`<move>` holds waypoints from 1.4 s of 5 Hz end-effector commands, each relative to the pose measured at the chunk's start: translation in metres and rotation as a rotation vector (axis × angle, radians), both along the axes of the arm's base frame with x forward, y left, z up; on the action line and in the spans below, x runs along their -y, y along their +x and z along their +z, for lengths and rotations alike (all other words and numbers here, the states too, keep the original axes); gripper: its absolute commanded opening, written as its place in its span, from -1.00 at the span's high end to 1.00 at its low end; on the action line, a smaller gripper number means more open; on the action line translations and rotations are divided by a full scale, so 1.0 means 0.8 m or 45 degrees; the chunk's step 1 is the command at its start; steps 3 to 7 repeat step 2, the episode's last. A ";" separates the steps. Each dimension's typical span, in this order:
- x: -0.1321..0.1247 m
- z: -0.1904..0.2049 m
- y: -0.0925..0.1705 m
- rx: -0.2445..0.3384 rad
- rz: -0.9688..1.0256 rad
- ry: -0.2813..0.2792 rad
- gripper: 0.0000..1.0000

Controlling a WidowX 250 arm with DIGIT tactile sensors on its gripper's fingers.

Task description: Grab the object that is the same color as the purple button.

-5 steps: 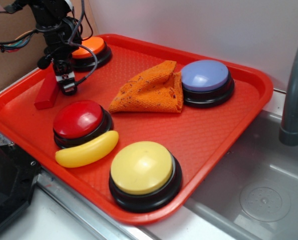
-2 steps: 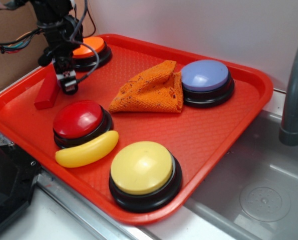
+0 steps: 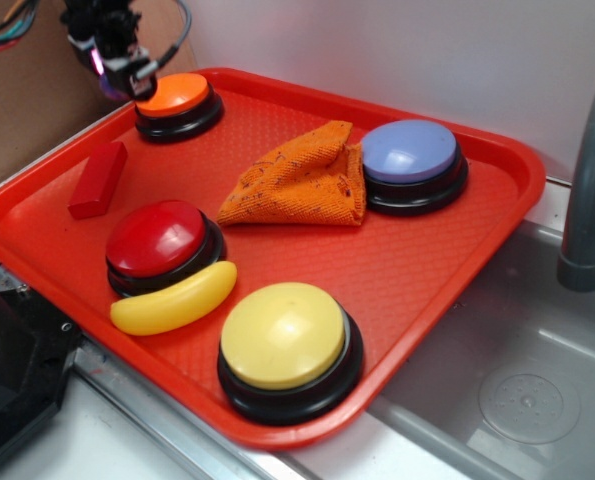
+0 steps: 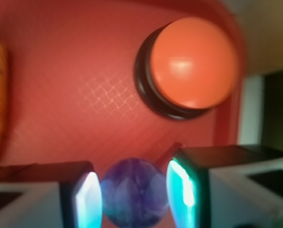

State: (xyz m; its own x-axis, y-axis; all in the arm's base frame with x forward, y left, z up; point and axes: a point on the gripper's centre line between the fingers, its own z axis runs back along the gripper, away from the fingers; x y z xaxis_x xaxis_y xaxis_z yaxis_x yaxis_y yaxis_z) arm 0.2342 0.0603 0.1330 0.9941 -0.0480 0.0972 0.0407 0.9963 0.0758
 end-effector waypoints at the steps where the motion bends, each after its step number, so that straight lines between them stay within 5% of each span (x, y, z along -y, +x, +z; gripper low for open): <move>1: 0.042 0.107 0.020 0.137 0.132 -0.273 1.00; 2: 0.053 0.114 0.017 0.176 0.187 -0.212 1.00; 7: 0.053 0.114 0.017 0.176 0.187 -0.212 1.00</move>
